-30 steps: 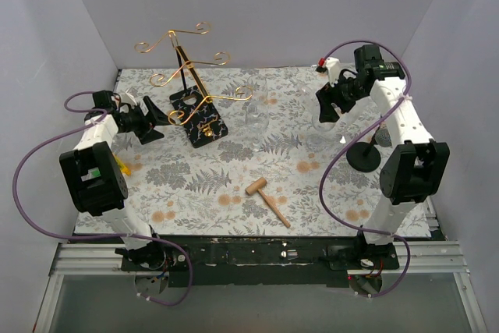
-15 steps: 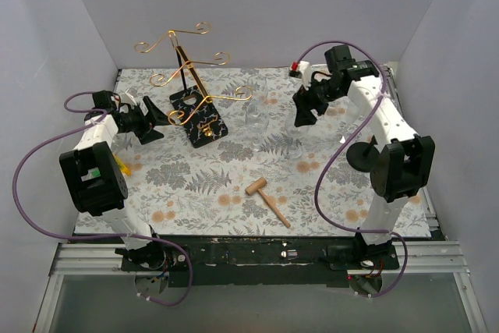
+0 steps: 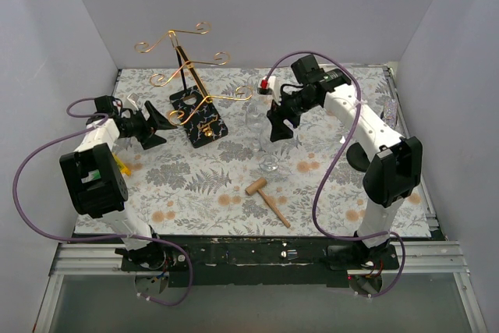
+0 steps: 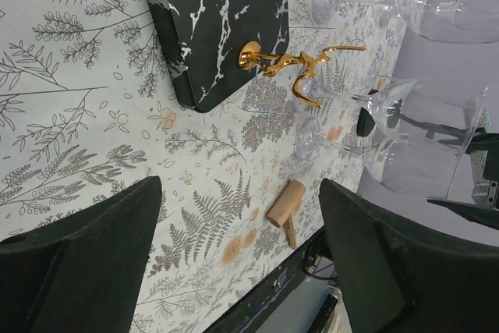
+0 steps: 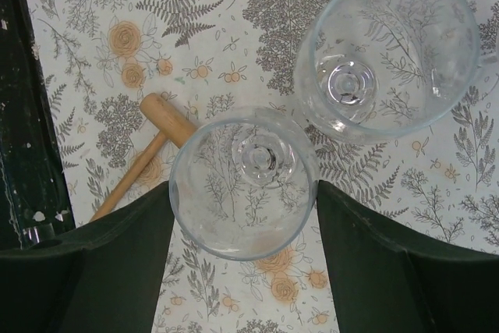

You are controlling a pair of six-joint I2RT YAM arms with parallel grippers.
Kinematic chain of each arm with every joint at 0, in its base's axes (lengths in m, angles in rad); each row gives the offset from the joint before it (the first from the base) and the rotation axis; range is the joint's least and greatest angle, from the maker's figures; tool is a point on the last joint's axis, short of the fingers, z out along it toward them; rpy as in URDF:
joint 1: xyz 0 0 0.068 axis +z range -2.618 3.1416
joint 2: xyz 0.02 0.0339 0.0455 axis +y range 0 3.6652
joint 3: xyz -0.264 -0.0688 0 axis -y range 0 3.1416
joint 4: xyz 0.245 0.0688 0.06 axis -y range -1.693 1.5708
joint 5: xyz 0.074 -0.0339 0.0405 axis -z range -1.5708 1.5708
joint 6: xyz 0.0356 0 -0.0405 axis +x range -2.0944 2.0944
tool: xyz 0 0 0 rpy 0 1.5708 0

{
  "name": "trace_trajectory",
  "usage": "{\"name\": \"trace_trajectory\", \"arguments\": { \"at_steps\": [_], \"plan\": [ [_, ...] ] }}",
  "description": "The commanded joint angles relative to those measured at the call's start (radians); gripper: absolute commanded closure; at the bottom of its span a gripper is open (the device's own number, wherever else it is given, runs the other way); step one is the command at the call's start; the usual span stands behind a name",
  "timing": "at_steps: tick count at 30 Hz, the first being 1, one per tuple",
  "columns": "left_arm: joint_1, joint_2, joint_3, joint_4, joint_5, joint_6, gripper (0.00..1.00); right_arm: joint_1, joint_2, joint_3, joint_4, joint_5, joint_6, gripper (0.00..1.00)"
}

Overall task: Take the wine glass off the wine glass rack
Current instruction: Move the wine glass to the center of the board, then pick up the wine glass at the center of the board.

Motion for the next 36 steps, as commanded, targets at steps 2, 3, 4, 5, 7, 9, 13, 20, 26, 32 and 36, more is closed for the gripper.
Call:
{"name": "trace_trajectory", "arguments": {
  "at_steps": [2,3,4,5,7,9,13,20,26,32,36],
  "plan": [
    [-0.003,-0.059,-0.015,0.013,0.037,-0.006,0.18,0.029,-0.018,-0.045,-0.013,0.006,-0.02,0.15],
    [-0.004,-0.059,-0.014,0.012,0.04,-0.005,0.18,0.032,-0.02,-0.05,-0.012,0.007,-0.017,0.14],
    [-0.004,-0.059,-0.017,0.013,0.039,-0.005,0.18,0.03,-0.021,-0.048,-0.012,0.007,-0.013,0.13],
    [-0.003,-0.059,-0.017,0.013,0.04,-0.006,0.18,0.03,-0.021,-0.05,-0.012,0.007,-0.015,0.13],
    [-0.003,-0.061,-0.017,0.021,0.042,-0.009,0.18,0.03,-0.026,-0.047,-0.012,0.013,-0.015,0.12],
    [-0.003,-0.064,-0.018,0.022,0.04,-0.011,0.18,0.032,-0.032,-0.039,-0.015,0.022,-0.018,0.11],
    [-0.003,-0.067,-0.021,0.021,0.04,-0.01,0.17,0.03,-0.063,-0.021,-0.016,0.039,-0.021,0.1],
    [-0.004,-0.052,-0.012,0.013,0.042,-0.008,0.18,0.017,-0.08,0.062,-0.097,0.027,-0.053,0.09],
    [-0.003,-0.026,0.014,0.009,0.046,-0.008,0.18,-0.043,-0.061,0.149,-0.128,-0.025,-0.034,0.1],
    [-0.003,-0.013,0.031,0.012,0.04,-0.008,0.17,-0.215,0.046,0.264,0.103,0.141,0.238,0.23],
    [-0.003,-0.003,0.049,0.007,0.037,-0.005,0.17,-0.226,0.112,0.268,0.18,0.312,0.117,0.26]
  ]
}}
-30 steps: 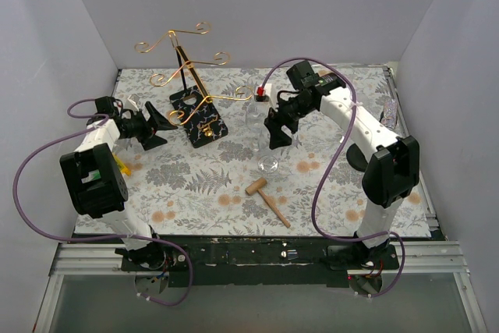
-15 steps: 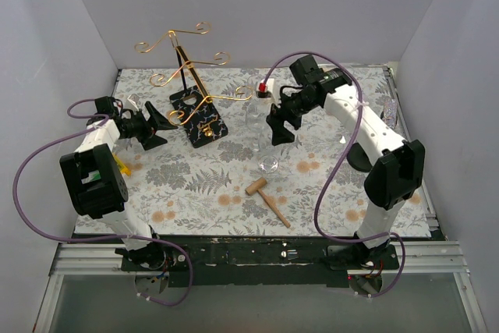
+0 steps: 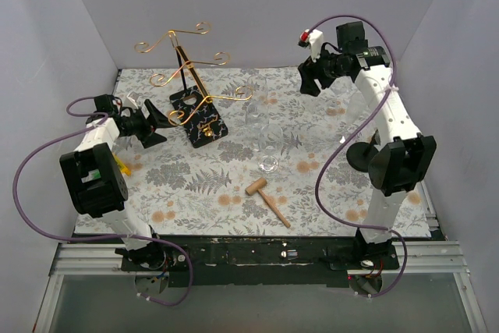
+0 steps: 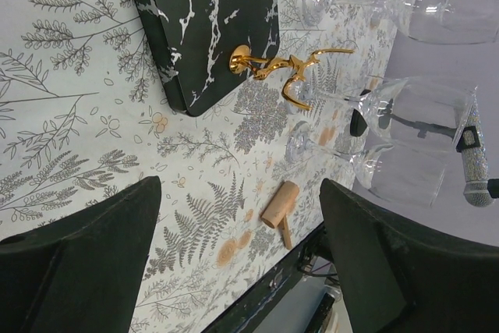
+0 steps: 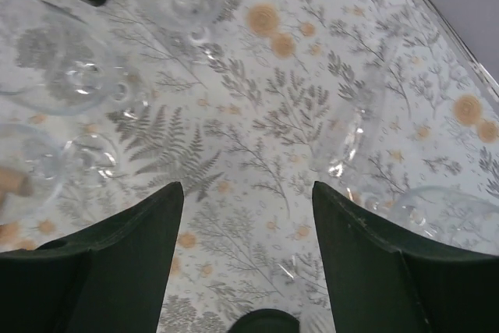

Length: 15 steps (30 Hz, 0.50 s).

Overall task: Take the wine glass off the wine glass rack
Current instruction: Pick up the wine glass at the center of the board.

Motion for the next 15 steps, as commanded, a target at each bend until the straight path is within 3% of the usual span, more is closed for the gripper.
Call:
{"name": "trace_trajectory", "arguments": {
  "at_steps": [1,8,15],
  "plan": [
    [-0.003,-0.003,0.055,-0.003,0.015,0.013,0.17,0.005,0.086,0.005,0.14,0.21,-0.041,0.26],
    [-0.003,0.007,0.061,0.022,0.01,0.003,0.17,0.008,0.223,0.03,0.264,0.367,-0.041,0.27],
    [-0.003,0.01,0.059,0.017,0.007,0.003,0.17,0.024,0.368,0.132,0.233,0.453,-0.023,0.23]
  ]
}}
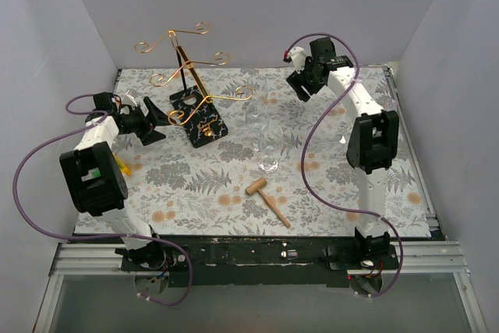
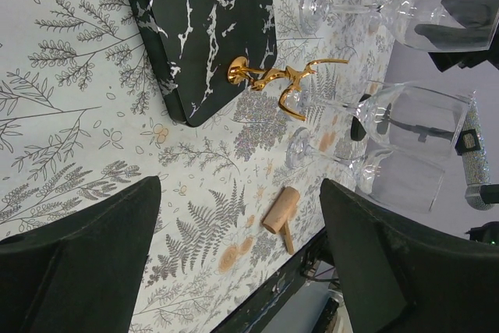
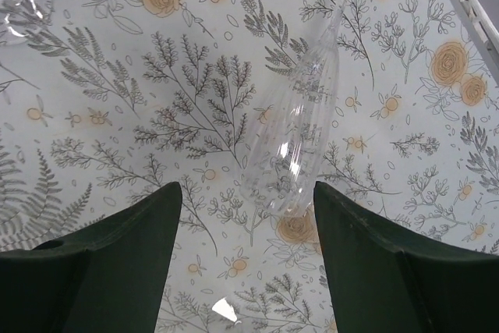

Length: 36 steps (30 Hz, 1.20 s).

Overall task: Take the wine glass off the wine glass rack
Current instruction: Pick up the wine glass at the center of the board.

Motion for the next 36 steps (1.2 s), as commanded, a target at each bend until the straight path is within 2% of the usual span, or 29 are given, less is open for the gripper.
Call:
{"name": "trace_trajectory", "arguments": {
  "at_steps": [1,14,26,36],
  "plan": [
    [-0.003,-0.003,0.028,0.006,0.009,0.003,0.17,0.013,0.05,0.079,0.029,0.08,0.011,0.24],
    [-0.003,0.01,0.026,0.011,0.011,0.0,0.17,0.026,0.138,0.028,0.062,0.242,0.008,0.21],
    [-0.003,0.018,0.035,0.019,0.012,-0.006,0.17,0.015,0.197,0.031,0.029,0.235,0.051,0.21],
    [-0.003,0.027,0.034,0.022,0.018,-0.015,0.17,0.012,0.184,0.016,0.017,0.219,0.056,0.31]
  ]
}}
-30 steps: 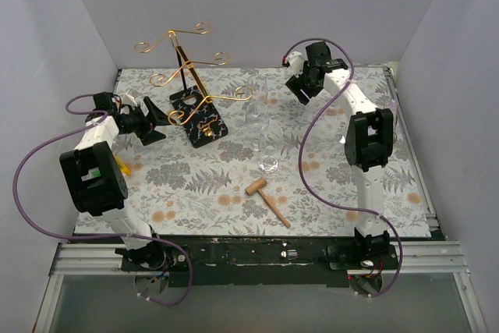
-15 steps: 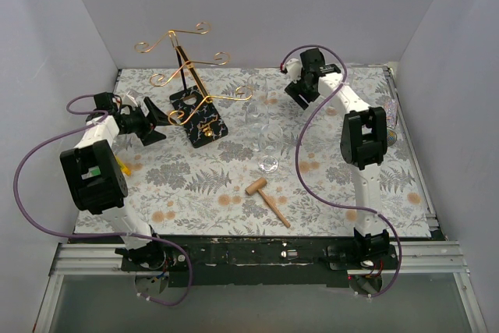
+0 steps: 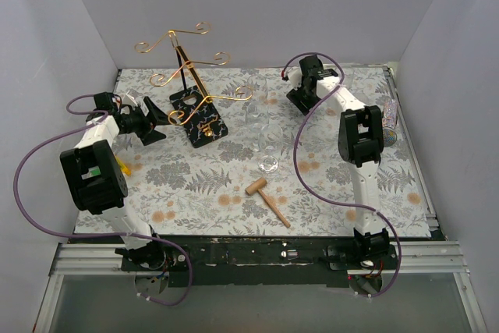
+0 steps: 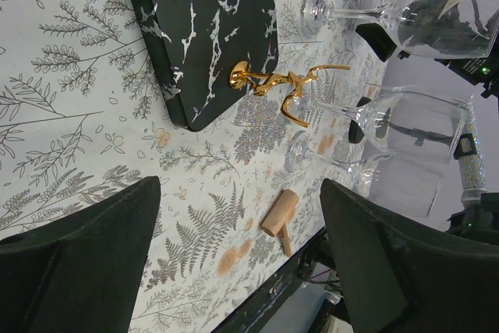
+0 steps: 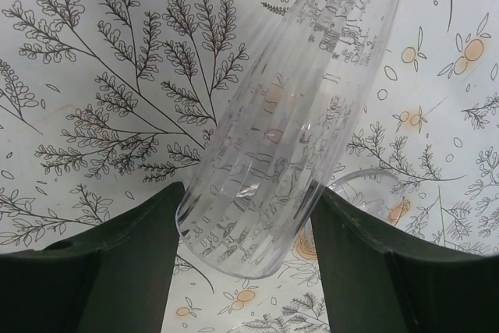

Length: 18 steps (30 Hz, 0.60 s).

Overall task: Take the wine glass off the wine glass rack
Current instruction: Pick up the wine glass at the center of the board.

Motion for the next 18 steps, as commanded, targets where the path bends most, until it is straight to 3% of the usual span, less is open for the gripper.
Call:
{"name": "trace_trajectory", "arguments": {
  "at_steps": [1,11,18],
  "plan": [
    [-0.003,0.005,0.027,0.01,0.018,0.001,0.17,-0.004,-0.036,0.008,-0.006,-0.014,0.01,0.33],
    [-0.003,-0.001,0.049,0.016,0.024,-0.009,0.17,-0.007,-0.223,-0.06,-0.076,-0.023,-0.022,0.36],
    [-0.003,-0.037,0.129,-0.008,-0.049,0.045,0.17,-0.008,-0.388,-0.055,-0.193,-0.135,0.013,0.37]
  ]
}}
